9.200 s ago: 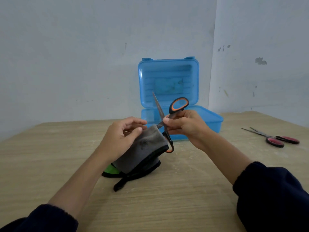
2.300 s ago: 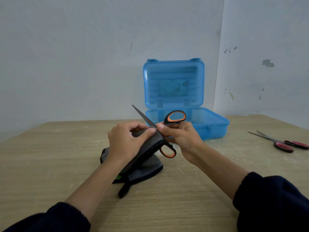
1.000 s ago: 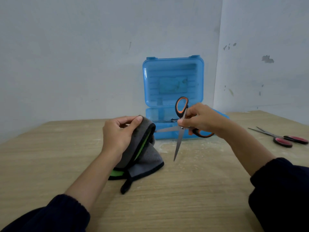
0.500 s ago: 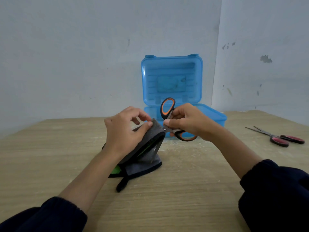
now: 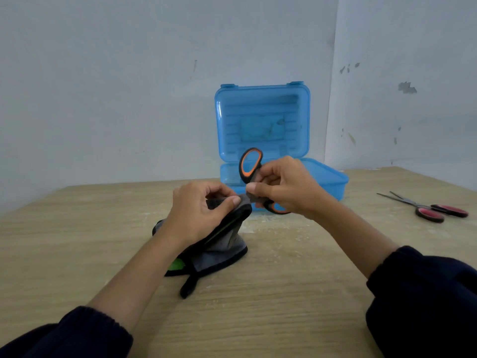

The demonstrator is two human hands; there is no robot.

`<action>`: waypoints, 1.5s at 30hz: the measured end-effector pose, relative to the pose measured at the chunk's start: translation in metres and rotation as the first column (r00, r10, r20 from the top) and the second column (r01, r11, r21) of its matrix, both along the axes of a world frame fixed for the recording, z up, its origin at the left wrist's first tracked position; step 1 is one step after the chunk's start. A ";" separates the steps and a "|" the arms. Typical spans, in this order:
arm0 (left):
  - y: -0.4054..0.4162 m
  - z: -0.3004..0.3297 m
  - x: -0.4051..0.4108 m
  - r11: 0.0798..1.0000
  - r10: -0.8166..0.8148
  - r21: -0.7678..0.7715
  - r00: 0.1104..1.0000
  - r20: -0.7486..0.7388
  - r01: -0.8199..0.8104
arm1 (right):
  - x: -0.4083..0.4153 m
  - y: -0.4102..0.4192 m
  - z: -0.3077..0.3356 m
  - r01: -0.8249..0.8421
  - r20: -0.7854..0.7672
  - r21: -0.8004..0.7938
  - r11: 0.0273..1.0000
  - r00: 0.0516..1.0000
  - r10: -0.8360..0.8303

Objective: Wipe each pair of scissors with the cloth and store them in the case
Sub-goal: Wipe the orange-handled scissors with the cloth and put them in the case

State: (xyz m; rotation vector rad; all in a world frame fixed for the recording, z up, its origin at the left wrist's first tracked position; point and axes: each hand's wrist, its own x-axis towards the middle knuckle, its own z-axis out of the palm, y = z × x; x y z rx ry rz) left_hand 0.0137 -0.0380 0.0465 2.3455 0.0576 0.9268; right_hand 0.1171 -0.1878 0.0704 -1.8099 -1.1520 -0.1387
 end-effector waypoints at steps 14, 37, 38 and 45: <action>-0.005 -0.001 0.000 0.997 -0.023 0.075 1.000 0.013 0.022 | 0.002 -0.002 0.001 -0.009 0.064 0.003 1.000 0.998 0.009; 0.014 -0.025 0.008 0.985 0.116 0.135 0.992 -0.043 -0.109 | 0.046 -0.034 -0.003 0.293 -0.228 0.178 0.939 0.941 -0.251; 0.012 -0.027 0.010 0.975 0.099 0.207 0.993 -0.062 -0.084 | 0.046 -0.033 -0.004 0.298 -0.272 0.206 0.932 0.932 -0.238; -0.002 -0.030 0.012 0.853 0.155 0.495 0.986 0.058 -0.163 | 0.034 -0.016 -0.003 0.206 -0.464 0.433 0.878 0.886 0.021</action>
